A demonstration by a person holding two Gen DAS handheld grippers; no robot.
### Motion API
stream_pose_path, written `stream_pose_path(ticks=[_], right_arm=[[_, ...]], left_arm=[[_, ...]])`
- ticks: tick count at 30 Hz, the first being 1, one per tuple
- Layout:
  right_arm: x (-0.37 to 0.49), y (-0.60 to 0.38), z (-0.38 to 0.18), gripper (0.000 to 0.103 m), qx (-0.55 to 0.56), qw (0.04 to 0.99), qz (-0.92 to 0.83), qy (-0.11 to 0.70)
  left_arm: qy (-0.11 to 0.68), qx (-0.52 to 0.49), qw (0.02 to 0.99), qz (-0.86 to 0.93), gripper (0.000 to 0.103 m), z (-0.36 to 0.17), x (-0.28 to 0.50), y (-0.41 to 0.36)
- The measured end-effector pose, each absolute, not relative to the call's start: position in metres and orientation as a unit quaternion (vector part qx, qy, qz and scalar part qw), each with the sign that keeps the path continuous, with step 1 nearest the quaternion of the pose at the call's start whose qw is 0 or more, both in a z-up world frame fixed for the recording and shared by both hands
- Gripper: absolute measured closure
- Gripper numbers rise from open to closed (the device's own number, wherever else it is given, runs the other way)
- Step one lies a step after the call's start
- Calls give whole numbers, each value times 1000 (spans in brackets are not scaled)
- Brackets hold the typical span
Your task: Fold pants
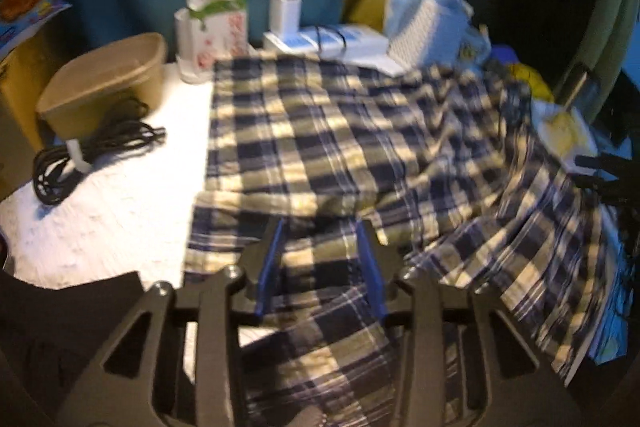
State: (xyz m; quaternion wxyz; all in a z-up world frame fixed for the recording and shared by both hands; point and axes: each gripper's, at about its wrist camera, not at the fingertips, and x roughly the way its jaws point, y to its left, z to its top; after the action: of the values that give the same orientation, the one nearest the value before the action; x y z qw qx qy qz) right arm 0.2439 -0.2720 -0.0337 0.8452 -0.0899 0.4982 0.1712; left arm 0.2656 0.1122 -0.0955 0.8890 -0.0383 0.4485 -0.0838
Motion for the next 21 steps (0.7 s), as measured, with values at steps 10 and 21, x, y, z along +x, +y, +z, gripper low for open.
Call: stream_pose_path(ticks=[10, 21], right_arm=[[196, -282, -44, 95, -93, 866, 101, 481], [213, -290, 8, 27, -84, 896, 94, 426]], left_arm=[[465, -49, 881, -74, 63, -102, 287, 104], [481, -41, 875, -25, 50, -113, 328, 136]])
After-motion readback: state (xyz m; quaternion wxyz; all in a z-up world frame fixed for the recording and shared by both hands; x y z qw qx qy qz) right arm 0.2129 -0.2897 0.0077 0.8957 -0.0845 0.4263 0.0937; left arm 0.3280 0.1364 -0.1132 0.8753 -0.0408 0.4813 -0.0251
